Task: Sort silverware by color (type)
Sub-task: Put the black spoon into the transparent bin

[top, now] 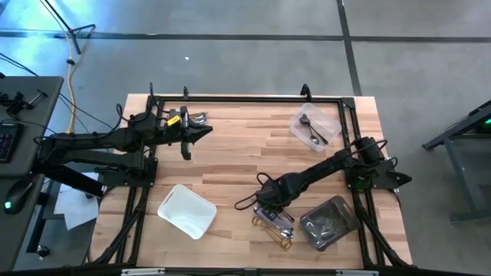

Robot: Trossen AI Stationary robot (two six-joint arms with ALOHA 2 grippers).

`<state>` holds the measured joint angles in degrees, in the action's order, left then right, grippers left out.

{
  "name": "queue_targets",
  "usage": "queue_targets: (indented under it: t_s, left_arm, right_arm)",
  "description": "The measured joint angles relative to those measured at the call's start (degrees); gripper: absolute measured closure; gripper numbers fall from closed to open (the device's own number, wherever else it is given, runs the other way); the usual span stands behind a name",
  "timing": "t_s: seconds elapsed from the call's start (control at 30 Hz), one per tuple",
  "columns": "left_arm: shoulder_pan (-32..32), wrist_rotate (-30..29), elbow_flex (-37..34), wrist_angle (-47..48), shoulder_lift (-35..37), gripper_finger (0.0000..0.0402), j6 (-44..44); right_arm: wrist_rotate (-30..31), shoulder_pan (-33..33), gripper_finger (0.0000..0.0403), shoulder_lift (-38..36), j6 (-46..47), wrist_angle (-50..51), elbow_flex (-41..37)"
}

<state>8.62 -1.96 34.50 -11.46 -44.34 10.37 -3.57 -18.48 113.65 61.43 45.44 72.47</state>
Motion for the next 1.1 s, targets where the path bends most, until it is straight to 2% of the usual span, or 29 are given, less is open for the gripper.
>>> queue_targets:
  t_s: [0.23, 0.43, 0.57, 0.73, 0.93, 1.03, 1.1]
  left_arm:
    - [0.00, -0.26, 0.00, -0.30, 0.00, 0.0401, -0.02]
    - [0.00, -0.26, 0.00, -0.81, 0.00, 0.0401, 0.12]
    - [0.00, -0.09, -0.02, -5.97, 0.00, 0.0401, 2.54]
    - [-0.02, 2.70, -0.02, -7.85, 0.74, 0.0401, 1.51]
    - [-0.02, 8.03, -0.02, -4.94, 1.20, 0.0401, 1.43]
    - [-0.02, 10.77, -0.02, -3.31, 1.16, 0.0401, 0.29]
    - [-0.02, 10.97, -0.02, -2.47, 1.15, 0.0401, -0.02]
  right_arm:
    - [0.13, 0.02, 0.0391, 0.09, -1.55, 0.25, -0.09]
    - [-0.29, 0.02, 0.0398, -0.60, -5.04, 0.16, -0.17]
    - [0.66, 0.49, 0.0400, -2.90, -6.54, 0.59, -0.57]
    - [4.41, 1.97, 0.0401, -9.61, -8.63, 4.71, -0.34]
    - [8.32, 3.58, 0.0402, -17.40, -11.63, 12.91, -0.37]
    - [9.07, 5.08, 0.0402, -20.26, -14.70, 13.86, -0.41]
    - [8.35, 6.68, 0.0402, -22.87, -17.58, 12.27, -3.06]
